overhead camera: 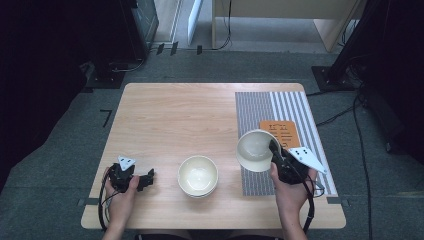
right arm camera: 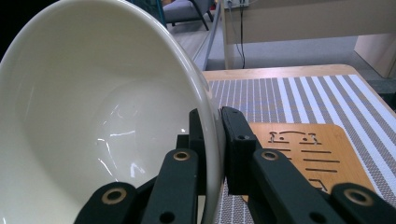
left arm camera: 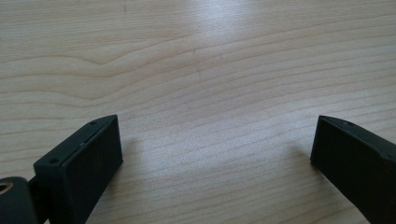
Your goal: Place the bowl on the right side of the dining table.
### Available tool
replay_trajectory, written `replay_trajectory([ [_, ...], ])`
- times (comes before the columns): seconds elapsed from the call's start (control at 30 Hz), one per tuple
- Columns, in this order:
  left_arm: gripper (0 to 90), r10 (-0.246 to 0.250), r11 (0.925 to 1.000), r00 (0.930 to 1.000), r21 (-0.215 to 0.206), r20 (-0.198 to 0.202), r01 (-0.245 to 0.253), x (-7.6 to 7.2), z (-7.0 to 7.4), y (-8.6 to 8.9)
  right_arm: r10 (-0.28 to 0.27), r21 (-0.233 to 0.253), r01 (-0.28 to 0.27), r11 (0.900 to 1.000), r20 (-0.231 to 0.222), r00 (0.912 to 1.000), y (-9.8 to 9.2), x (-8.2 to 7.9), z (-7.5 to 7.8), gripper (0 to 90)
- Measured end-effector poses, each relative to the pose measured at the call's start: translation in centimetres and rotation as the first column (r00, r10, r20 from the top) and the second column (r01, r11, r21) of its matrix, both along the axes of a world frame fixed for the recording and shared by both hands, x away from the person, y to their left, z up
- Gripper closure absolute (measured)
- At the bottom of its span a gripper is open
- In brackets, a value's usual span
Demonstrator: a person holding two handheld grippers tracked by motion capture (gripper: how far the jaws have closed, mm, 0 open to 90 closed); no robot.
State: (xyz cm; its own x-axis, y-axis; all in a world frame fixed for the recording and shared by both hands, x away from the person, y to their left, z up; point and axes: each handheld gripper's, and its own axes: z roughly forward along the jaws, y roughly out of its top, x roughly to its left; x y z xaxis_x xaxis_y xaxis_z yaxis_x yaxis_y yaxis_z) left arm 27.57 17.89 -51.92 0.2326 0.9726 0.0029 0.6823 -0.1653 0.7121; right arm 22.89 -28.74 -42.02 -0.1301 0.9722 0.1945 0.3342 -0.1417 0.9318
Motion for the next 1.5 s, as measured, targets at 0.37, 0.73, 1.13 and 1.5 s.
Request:
replay_trajectory([
  [0.37,1.8,-0.003,1.0000,1.0000,0.001,0.000,0.003,0.0,0.0,0.0,-0.040,0.011,0.040,0.999,-0.008,0.9992,-1.7,0.2,-0.1,84.2],
  [0.73,1.7,-0.008,1.0000,1.0000,0.003,0.000,0.008,0.0,0.0,-0.1,-0.072,0.001,0.072,0.997,-0.037,0.9967,-3.3,1.0,-0.8,84.2],
  [1.13,1.8,-0.013,0.9999,0.9999,0.002,0.001,0.013,0.0,0.0,-0.2,-0.102,0.005,0.103,0.995,-0.065,0.9927,-4.8,2.1,-1.4,84.2],
  [1.5,1.7,-0.013,0.9999,0.9999,0.003,0.002,0.013,0.0,0.0,-0.2,-0.106,-0.012,0.106,0.994,-0.088,0.9904,-4.9,3.9,-1.1,84.2],
])
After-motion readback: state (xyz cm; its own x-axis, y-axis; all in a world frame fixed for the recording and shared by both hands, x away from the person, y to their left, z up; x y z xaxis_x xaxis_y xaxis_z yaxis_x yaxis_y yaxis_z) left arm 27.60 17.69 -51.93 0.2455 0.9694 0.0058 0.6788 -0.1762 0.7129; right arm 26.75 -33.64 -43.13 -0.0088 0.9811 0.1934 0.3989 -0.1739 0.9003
